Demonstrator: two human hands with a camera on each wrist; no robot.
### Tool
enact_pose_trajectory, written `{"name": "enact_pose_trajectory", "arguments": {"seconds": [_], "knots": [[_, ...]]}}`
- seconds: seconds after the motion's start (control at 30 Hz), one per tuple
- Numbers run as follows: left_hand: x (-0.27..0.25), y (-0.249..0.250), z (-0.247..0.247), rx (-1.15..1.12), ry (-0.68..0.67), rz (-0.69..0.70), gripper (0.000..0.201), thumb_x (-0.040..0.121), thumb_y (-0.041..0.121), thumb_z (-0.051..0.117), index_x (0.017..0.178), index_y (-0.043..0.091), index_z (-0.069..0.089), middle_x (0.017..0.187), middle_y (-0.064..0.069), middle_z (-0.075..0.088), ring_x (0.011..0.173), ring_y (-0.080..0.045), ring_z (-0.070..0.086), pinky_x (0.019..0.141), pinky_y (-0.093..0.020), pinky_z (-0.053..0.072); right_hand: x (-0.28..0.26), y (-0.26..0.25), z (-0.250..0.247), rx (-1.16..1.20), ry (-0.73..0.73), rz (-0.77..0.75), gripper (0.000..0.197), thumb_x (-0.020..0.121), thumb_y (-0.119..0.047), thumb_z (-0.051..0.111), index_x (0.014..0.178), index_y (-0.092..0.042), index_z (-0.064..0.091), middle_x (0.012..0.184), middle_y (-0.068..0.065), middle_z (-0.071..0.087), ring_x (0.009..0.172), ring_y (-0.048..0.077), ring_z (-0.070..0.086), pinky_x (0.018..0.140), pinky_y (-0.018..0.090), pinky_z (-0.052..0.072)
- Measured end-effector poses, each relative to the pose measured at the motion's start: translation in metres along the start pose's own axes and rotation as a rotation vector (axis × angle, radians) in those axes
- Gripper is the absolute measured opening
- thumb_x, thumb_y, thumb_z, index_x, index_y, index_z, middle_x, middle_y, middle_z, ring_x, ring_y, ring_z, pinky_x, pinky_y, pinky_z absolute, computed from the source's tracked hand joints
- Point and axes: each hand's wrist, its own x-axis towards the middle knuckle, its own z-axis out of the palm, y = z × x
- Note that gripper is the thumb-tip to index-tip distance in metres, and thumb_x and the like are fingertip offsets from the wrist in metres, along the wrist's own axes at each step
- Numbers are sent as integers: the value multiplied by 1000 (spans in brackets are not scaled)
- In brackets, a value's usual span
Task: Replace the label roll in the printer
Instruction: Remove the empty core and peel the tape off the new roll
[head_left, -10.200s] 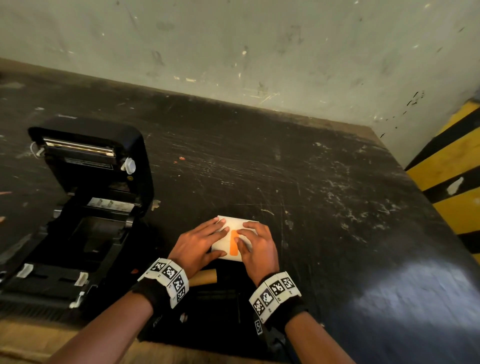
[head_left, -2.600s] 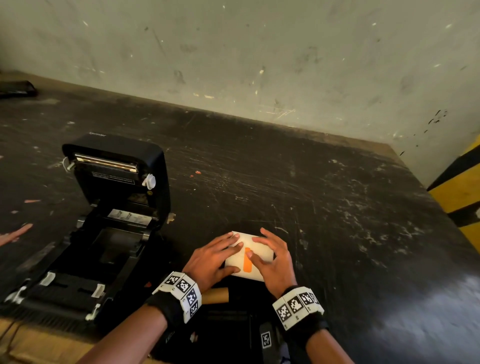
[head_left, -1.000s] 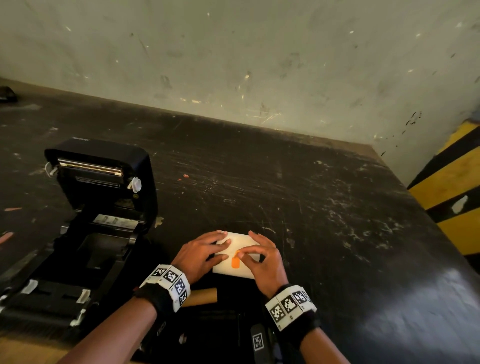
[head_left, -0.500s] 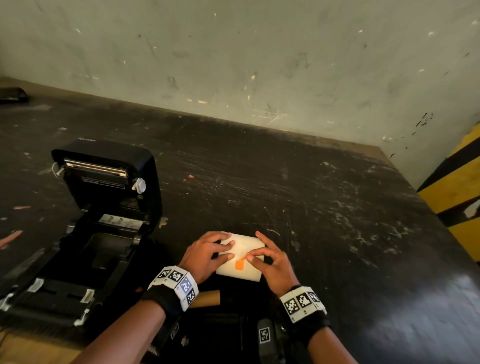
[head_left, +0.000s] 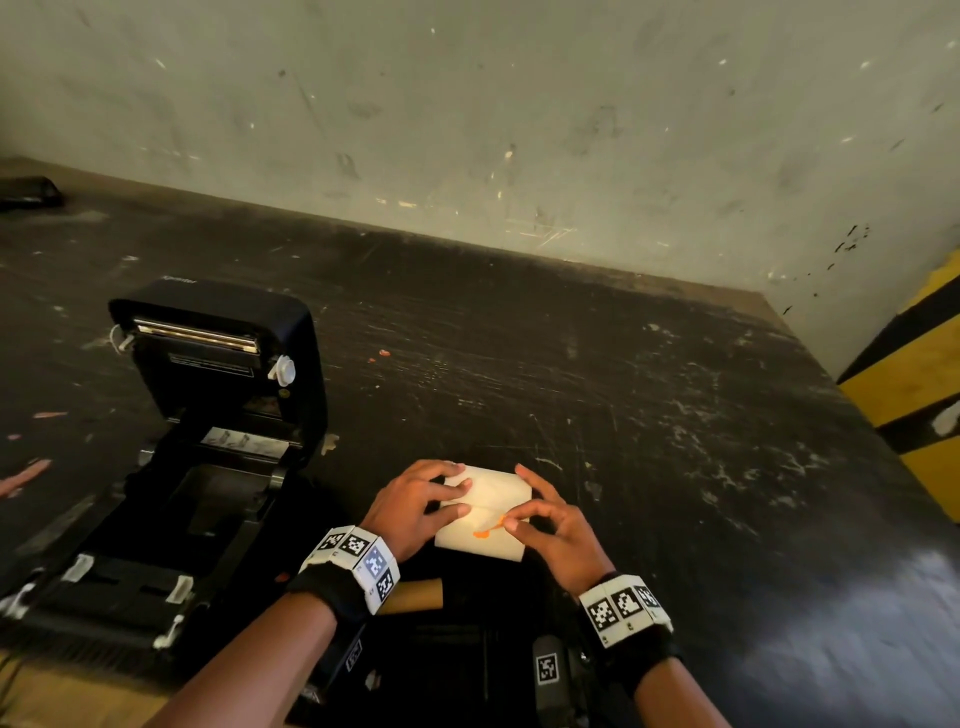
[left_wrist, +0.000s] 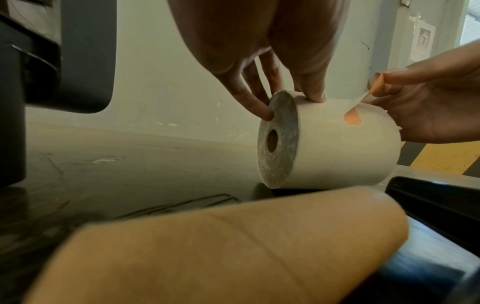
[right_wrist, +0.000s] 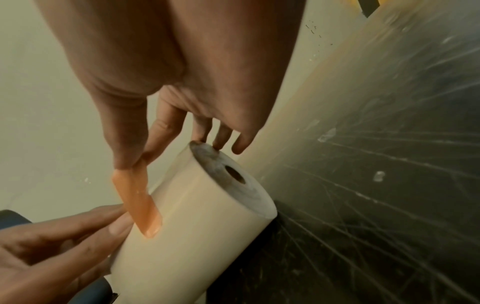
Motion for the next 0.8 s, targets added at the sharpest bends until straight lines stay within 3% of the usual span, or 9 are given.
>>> {"name": "enact_pose_trajectory", "arguments": {"seconds": [0.1, 0.2, 0.3, 0.4, 0.47, 0.6, 0.67, 0.8], "knots": [[1, 2, -1, -2, -3, -6, 54, 75, 59, 46, 116, 27, 61, 123, 24, 43, 122, 3, 34, 100, -32, 38, -6, 1, 3, 34, 11, 2, 4, 80, -17, 70, 81, -16, 73, 145, -17, 35, 134, 3, 32, 115, 44, 23], [2, 2, 0, 9, 20, -5, 35, 83, 38, 62, 116, 26, 62, 126, 19, 46, 123, -1, 36, 101, -35, 38, -17, 0, 2, 107, 35, 14, 6, 80, -22, 69, 80, -18, 73, 145, -17, 36, 133, 3, 33, 113, 46, 27], [2, 1, 1, 19, 34, -3, 33, 84, 35, 62, 116, 25, 62, 130, 13, 50, 124, -2, 36, 102, -36, 38, -30, -6, -18, 173, 167, 37, 10, 84, -16, 65, 82, -18, 74, 144, -13, 39, 129, -3, 37, 109, 40, 30], [2, 0, 1, 22, 38, -19, 33, 84, 32, 63, 116, 24, 62, 130, 10, 51, 123, -4, 37, 103, -37, 38, -44, 6, -44, -133, 263, 118, 11, 81, -21, 70, 76, -31, 74, 140, -8, 44, 129, 5, 39, 109, 37, 29], [2, 0, 2, 20, 50, -15, 33, 83, 28, 65, 115, 22, 62, 129, 8, 52, 123, -6, 39, 103, -39, 38, -56, 22, -54, -295, 245, 292, 13, 75, -27, 75, 70, -38, 71, 137, -3, 47, 131, 15, 39, 110, 43, 29], [3, 2, 3, 15, 46, -22, 34, 83, 25, 65, 115, 20, 62, 129, 6, 52, 124, -9, 40, 104, -42, 36, -74, 39, -54, -485, 220, 525, 19, 73, -24, 75, 70, -39, 64, 141, -3, 43, 134, 21, 34, 111, 47, 25], [3, 0, 4, 17, 59, -7, 33, 82, 26, 66, 115, 19, 63, 128, 6, 53, 122, -9, 42, 104, -43, 37, -74, 40, -51, -556, 235, 530, 20, 74, -18, 74, 81, -35, 64, 146, -5, 37, 136, 21, 27, 110, 46, 21], [0, -1, 5, 32, 74, 13, 33, 81, 27, 67, 113, 19, 64, 127, 6, 54, 121, -9, 43, 103, -39, 37, -73, 44, -43, -558, 246, 509, 31, 69, -18, 78, 80, -39, 58, 150, -6, 31, 139, 20, 20, 110, 46, 16]]}}
